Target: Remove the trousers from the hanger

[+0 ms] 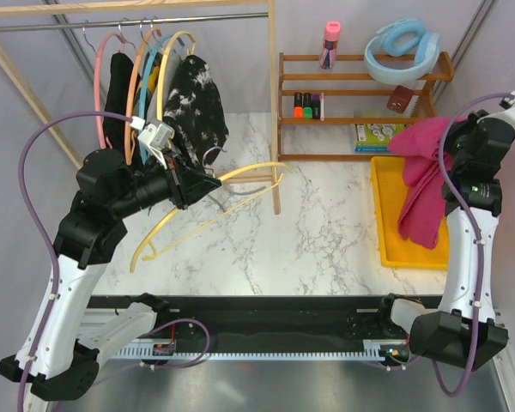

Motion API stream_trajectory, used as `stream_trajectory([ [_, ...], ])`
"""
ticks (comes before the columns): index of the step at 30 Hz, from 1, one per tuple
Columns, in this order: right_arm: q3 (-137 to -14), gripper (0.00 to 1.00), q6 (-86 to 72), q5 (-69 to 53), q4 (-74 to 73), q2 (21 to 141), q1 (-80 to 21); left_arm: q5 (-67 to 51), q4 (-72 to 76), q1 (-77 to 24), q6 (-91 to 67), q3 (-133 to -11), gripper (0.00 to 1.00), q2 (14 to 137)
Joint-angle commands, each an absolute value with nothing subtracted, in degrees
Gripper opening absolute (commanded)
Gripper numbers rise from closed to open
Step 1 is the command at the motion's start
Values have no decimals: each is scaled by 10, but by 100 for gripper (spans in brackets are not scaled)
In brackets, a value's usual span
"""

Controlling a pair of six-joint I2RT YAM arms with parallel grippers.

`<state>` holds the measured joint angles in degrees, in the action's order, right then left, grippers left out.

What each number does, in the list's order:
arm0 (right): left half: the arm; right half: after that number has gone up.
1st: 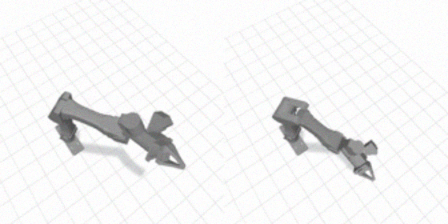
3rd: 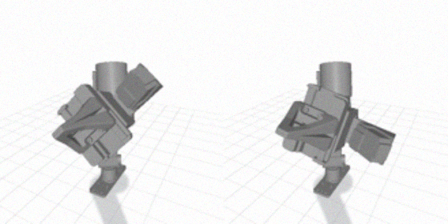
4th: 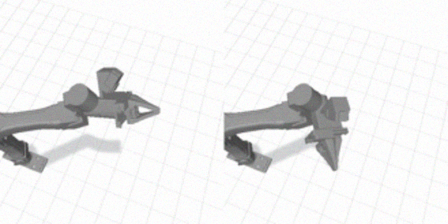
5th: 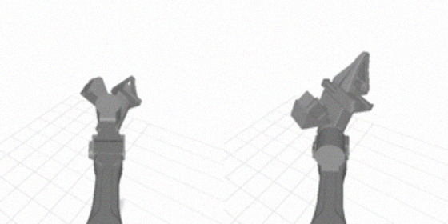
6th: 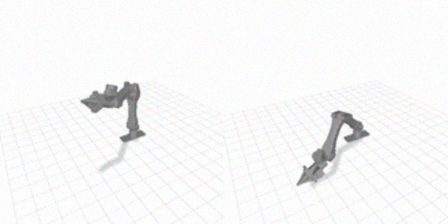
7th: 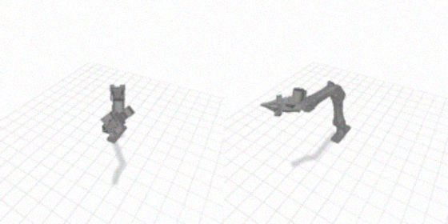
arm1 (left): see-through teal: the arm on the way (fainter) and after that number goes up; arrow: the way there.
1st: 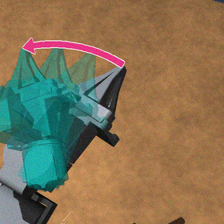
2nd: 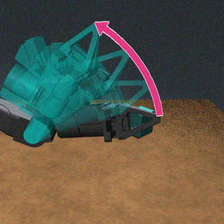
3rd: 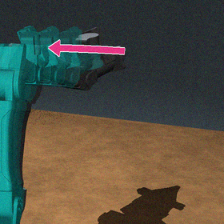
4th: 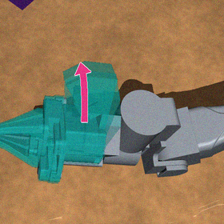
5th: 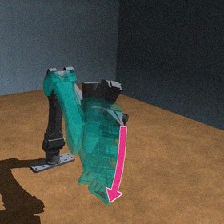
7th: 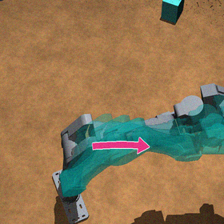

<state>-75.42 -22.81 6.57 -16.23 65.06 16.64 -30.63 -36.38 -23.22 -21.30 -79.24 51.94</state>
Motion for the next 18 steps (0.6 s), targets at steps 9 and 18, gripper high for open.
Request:
stream_trajectory([
  [9, -507, 0, -420, -39, -33, 565, 360, -343, -354, -231, -201, -809, 2, 509],
  [18, -284, 0, -430, -146, 53, 599, 447, -352, -349, -231, -201, -795, 2, 512],
])
